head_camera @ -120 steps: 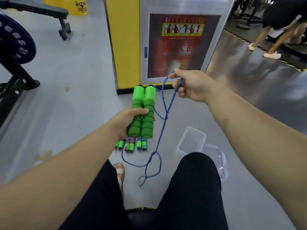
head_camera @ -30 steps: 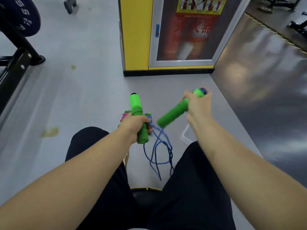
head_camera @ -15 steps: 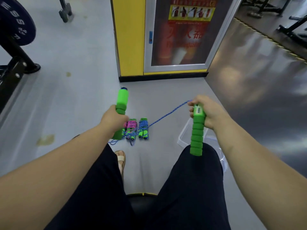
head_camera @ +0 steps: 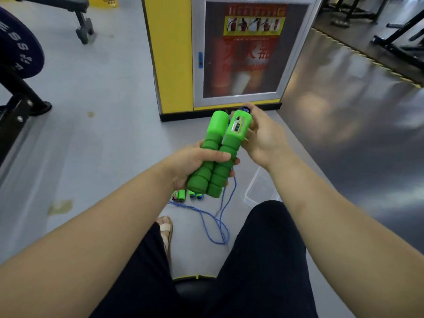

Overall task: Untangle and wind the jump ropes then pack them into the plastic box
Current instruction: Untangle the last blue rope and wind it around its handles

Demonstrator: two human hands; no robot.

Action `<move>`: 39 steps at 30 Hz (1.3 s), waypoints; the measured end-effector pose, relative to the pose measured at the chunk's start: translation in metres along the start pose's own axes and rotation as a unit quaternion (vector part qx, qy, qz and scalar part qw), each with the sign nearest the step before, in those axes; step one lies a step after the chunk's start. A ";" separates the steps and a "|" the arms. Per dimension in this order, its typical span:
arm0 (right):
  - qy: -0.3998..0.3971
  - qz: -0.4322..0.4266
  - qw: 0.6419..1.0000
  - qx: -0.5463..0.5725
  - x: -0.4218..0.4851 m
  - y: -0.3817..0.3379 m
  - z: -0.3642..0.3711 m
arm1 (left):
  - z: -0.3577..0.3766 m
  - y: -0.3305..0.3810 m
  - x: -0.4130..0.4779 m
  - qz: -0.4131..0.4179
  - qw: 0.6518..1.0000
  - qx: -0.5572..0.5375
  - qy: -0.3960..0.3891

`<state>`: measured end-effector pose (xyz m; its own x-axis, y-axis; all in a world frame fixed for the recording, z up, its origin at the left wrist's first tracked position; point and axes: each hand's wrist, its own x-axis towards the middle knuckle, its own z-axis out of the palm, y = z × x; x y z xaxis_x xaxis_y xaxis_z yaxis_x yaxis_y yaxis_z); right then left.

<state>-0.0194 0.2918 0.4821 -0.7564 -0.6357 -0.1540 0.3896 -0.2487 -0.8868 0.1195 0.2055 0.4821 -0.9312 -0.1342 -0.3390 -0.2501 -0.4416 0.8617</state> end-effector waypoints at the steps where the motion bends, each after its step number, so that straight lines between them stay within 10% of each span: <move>1: -0.006 0.002 0.995 -0.095 0.000 0.004 -0.010 | -0.004 0.006 -0.004 -0.008 1.000 0.011 -0.015; 5: -0.138 -0.008 0.904 -0.405 -0.004 0.032 -0.027 | -0.007 0.024 -0.015 -0.020 0.996 0.041 -0.083; 10: -0.086 0.054 0.906 -0.410 -0.001 0.067 -0.034 | -0.019 0.036 -0.017 0.017 1.000 0.011 -0.013; 14: -0.141 0.161 0.643 -0.736 -0.001 0.067 -0.085 | -0.066 0.037 -0.021 0.069 0.984 -0.049 0.154; 16: -0.119 0.190 0.565 -0.794 0.003 0.060 -0.110 | -0.095 0.032 -0.024 0.073 0.967 -0.070 0.233; 19: -0.026 0.163 0.680 -0.714 0.023 0.026 -0.105 | -0.124 0.018 -0.026 0.039 0.951 -0.045 0.305; 24: 0.091 -0.125 0.900 -0.407 0.056 -0.067 -0.032 | -0.124 0.009 -0.010 0.031 0.948 -0.053 0.311; 28: 0.030 -0.063 0.912 -0.405 0.056 -0.101 -0.004 | -0.100 0.026 -0.003 0.069 0.966 -0.066 0.239; 34: -0.065 -0.080 0.820 -0.563 0.037 -0.106 0.026 | -0.048 0.057 0.006 0.110 0.986 -0.101 0.080; 39: -0.129 -0.006 0.913 -0.387 0.028 -0.101 0.038 | -0.012 0.068 0.021 0.117 0.985 -0.127 0.000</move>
<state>-0.0602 0.2709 0.5841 -0.5696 -0.8127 -0.1232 -0.1822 0.2710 -0.9452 0.0865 0.1620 0.5291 -0.9551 -0.2593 -0.1431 0.0456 -0.6062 0.7940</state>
